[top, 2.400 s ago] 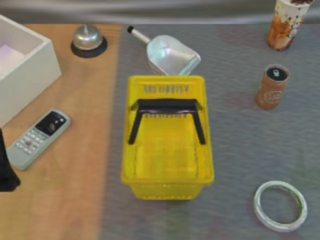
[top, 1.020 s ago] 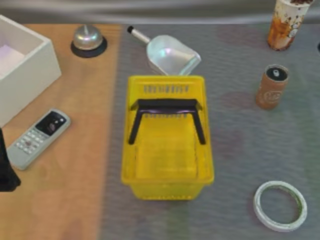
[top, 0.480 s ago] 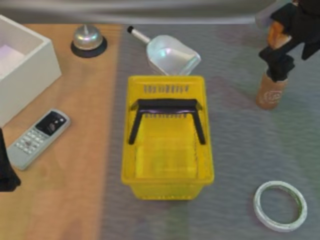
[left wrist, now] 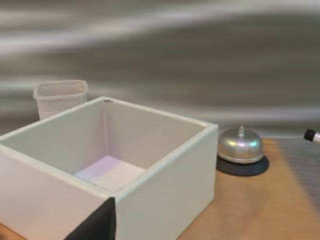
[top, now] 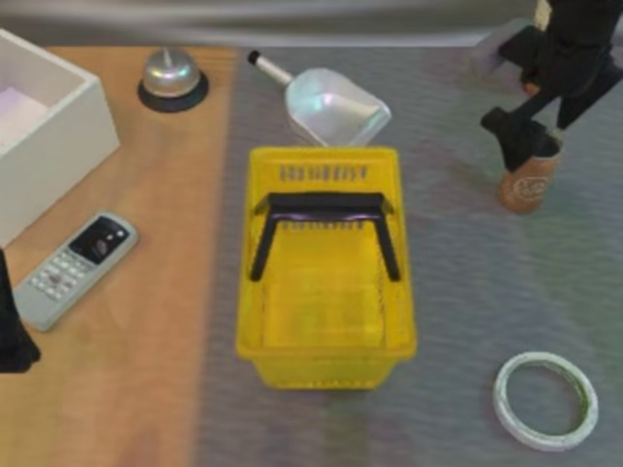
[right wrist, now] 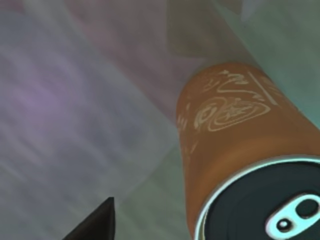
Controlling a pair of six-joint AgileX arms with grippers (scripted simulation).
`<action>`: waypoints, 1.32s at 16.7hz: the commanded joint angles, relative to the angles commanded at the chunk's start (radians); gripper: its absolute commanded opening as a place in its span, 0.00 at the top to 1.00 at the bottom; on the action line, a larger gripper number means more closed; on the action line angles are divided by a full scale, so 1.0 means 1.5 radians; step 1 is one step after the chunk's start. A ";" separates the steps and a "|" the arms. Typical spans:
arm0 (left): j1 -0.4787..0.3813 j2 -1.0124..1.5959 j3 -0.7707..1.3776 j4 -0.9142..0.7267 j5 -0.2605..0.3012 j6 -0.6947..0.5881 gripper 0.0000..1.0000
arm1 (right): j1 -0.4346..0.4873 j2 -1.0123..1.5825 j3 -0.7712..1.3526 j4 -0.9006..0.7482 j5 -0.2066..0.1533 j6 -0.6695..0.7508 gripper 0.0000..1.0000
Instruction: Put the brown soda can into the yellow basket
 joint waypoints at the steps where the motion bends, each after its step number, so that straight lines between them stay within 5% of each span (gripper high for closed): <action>1: 0.000 0.000 0.000 0.000 0.000 0.000 0.00 | 0.000 0.000 0.000 0.000 0.000 0.000 0.00; 15: 0.000 0.000 0.000 0.000 0.000 0.000 0.00 | 0.001 -0.013 -0.157 0.144 0.000 0.001 0.00; 22: 0.000 0.000 0.000 0.000 0.000 0.000 0.00 | 0.001 -0.013 -0.157 0.144 0.000 0.001 0.53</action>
